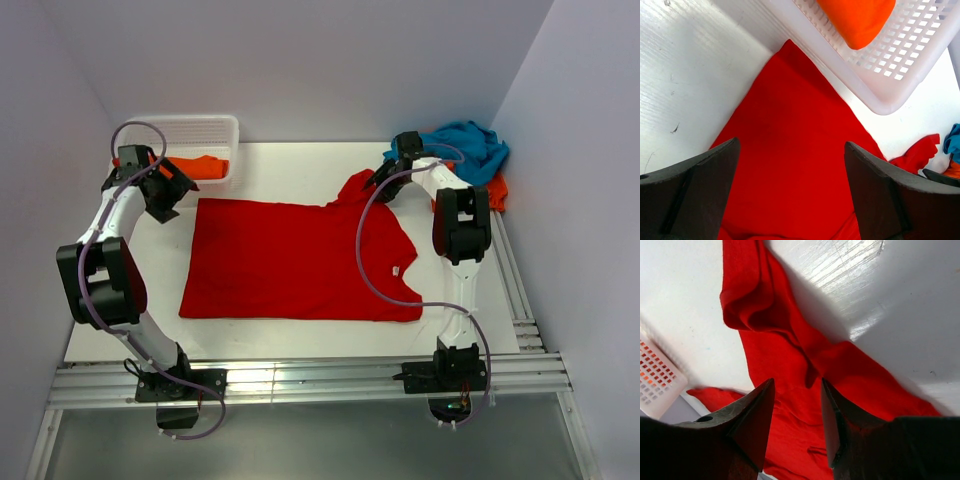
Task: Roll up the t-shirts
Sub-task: Fold the tshirt
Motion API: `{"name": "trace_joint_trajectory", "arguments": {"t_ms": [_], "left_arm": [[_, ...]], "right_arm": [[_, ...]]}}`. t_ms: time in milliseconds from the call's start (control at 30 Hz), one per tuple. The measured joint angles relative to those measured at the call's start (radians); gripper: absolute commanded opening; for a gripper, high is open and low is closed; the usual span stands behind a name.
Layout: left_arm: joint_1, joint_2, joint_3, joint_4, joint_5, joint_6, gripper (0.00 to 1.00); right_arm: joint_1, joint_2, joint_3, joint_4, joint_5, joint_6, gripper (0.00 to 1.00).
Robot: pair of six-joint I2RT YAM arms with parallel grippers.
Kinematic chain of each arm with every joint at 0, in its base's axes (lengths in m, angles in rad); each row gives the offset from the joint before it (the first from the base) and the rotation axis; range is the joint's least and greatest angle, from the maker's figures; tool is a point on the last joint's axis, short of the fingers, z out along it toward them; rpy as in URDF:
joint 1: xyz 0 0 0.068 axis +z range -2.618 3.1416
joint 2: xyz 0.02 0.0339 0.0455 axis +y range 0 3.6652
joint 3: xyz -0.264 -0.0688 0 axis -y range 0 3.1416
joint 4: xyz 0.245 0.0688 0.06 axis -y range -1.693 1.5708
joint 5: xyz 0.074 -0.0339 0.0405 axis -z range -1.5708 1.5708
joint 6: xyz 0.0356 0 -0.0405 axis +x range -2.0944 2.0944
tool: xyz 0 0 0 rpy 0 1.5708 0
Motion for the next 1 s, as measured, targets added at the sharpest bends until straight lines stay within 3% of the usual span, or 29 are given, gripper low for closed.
{"name": "trace_joint_trajectory", "arguments": {"t_ms": [167, 400, 500, 567, 833, 1000], "left_arm": [[0.010, 0.000, 0.000, 0.005, 0.000, 0.001, 0.90], [0.024, 0.004, 0.000, 0.009, 0.000, 0.004, 0.90], [0.031, 0.005, 0.000, 0.016, 0.000, 0.004, 0.90], [0.035, 0.006, -0.006, 0.024, 0.000, 0.005, 0.90], [0.050, 0.033, -0.051, 0.058, -0.003, 0.011, 0.85], [0.051, 0.074, -0.060, 0.107, -0.005, 0.011, 0.76]], "right_arm": [[0.000, 0.000, -0.009, -0.001, 0.011, 0.005, 0.38], [0.001, 0.020, -0.008, -0.001, 0.011, 0.031, 0.34], [0.002, 0.027, -0.006, 0.000, 0.006, 0.042, 0.09], [0.002, 0.031, -0.003, 0.004, 0.000, 0.052, 0.00], [0.002, 0.033, 0.024, 0.012, -0.034, 0.079, 0.00], [0.002, 0.032, 0.041, 0.021, -0.058, 0.092, 0.00]]}}
